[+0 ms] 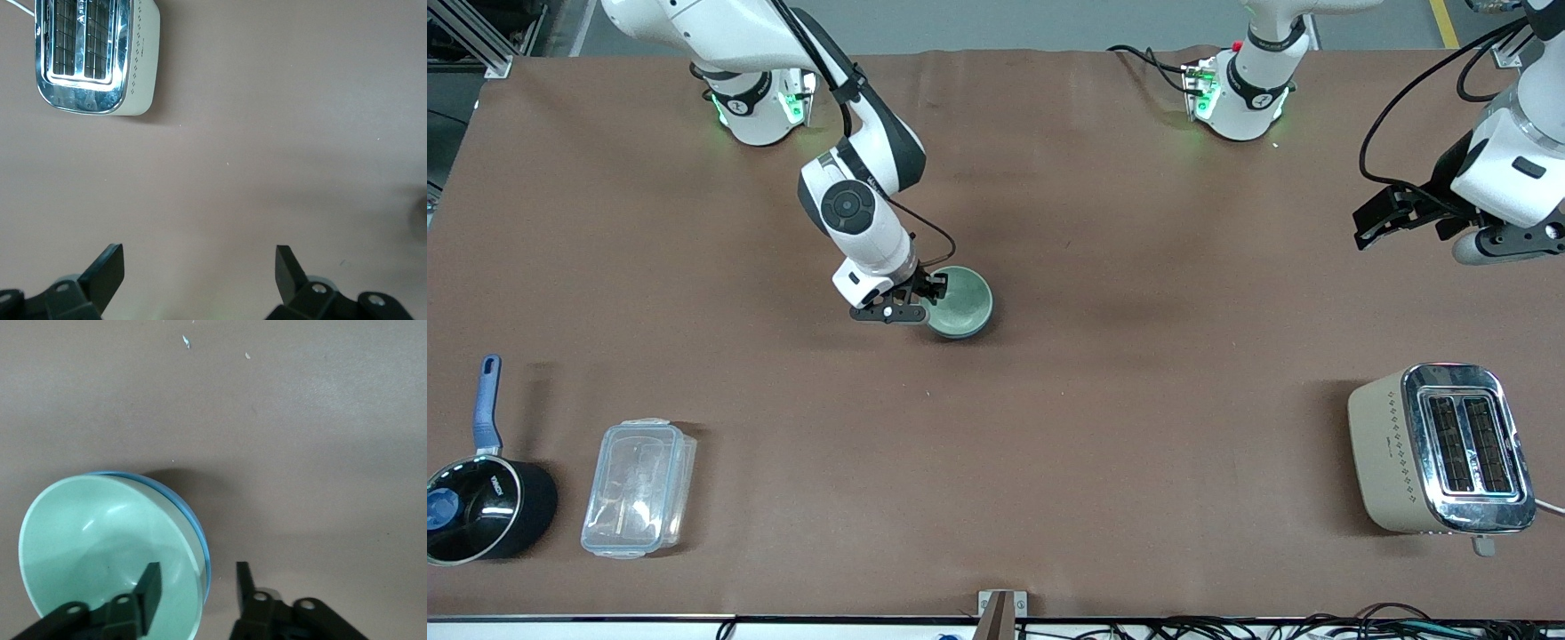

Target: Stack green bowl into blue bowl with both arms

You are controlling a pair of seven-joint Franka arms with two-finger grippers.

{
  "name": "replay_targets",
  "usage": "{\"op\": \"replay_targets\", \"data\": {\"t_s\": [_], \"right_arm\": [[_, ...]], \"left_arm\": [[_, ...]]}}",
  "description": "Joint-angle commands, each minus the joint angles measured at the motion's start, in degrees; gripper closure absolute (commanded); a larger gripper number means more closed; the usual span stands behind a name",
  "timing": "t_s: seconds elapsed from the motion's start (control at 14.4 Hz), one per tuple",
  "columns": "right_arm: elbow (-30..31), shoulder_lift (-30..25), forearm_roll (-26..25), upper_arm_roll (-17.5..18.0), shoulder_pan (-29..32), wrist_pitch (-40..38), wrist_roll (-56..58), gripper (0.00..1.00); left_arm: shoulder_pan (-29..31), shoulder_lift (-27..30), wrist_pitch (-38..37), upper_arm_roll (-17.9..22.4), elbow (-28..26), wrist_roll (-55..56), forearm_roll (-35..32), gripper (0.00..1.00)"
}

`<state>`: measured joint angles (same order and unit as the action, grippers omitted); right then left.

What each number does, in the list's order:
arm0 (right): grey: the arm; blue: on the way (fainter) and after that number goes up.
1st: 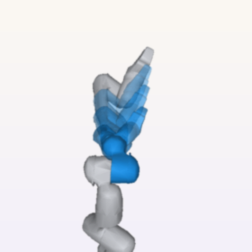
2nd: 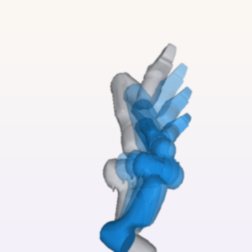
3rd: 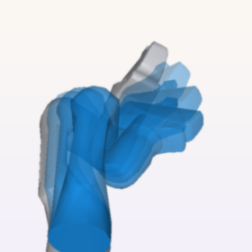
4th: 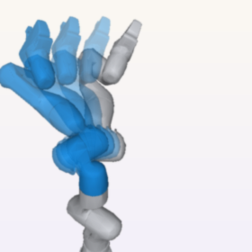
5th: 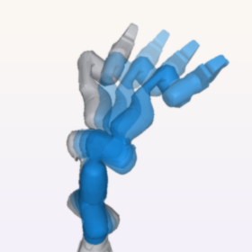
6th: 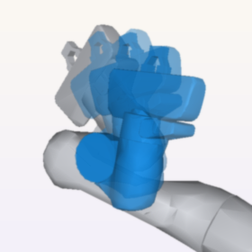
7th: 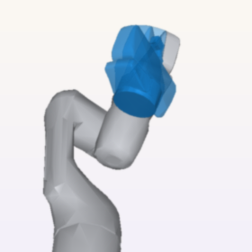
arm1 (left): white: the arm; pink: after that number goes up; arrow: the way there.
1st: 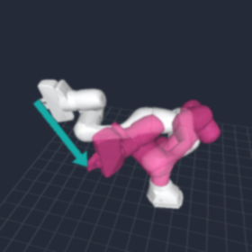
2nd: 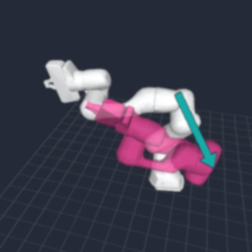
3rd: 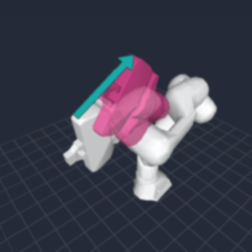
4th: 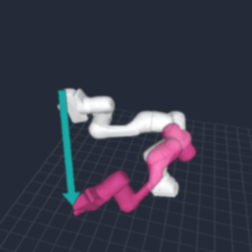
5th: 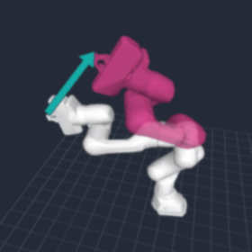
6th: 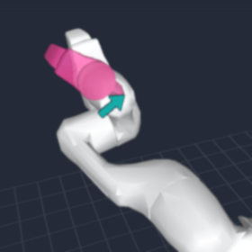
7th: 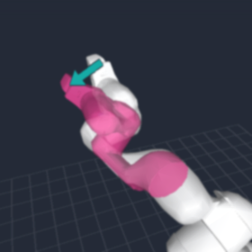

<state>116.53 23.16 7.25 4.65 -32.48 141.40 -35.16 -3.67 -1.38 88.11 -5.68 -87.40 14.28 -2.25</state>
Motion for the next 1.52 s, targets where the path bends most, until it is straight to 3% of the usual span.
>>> {"op": "replay_targets", "data": {"t_s": [0.0,0.21,0.35,0.48,0.62,0.9,1.04,1.25,1.45], "right_arm": [[-1.2,-3.5,-0.4,0.3,3.4,-5.1,-0.1,0.00],[-11.1,-8.7,-0.7,0.3,10.7,-22.9,0.0,0.00],[-23.8,-9.4,-1.6,0.3,17.1,-40.5,1.2,0.00],[-31.9,-9.5,-4.6,0.1,22.6,-46.7,4.7,0.00],[-32.9,-12.2,-7.5,-2.5,24.5,-46.7,12.0,0.00],[-33.0,-16.3,-8.7,-13.9,24.8,-47.4,31.4,0.00],[-34.1,-16.4,-7.8,-14.3,29.3,-47.8,33.9,0.00],[-34.2,-17.2,-7.7,-14.7,30.6,-51.1,33.9,0.00],[-24.8,-23.0,-7.6,-14.5,31.3,-46.9,34.1,0.00]], "left_arm": [[0.1,1.3,-0.4,0.3,-0.8,-0.8,1.3,0.00],[0.1,1.4,-0.4,0.3,-0.8,-0.8,1.5,0.00],[0.0,1.4,-0.4,0.2,-0.8,-0.7,1.5,0.00],[0.0,1.5,-0.4,0.2,-0.7,-0.7,2.2,0.00],[0.0,1.6,-0.4,0.2,-0.7,-0.7,2.3,0.00],[-0.3,1.5,-0.7,0.0,-0.6,-0.9,2.3,0.00],[-0.2,1.3,-0.7,0.0,0.6,-1.4,2.2,0.00],[-0.2,1.2,-0.7,0.0,0.9,-4.7,1.9,0.00],[-0.4,1.2,-0.7,0.0,0.9,-7.6,1.5,0.00]]}}
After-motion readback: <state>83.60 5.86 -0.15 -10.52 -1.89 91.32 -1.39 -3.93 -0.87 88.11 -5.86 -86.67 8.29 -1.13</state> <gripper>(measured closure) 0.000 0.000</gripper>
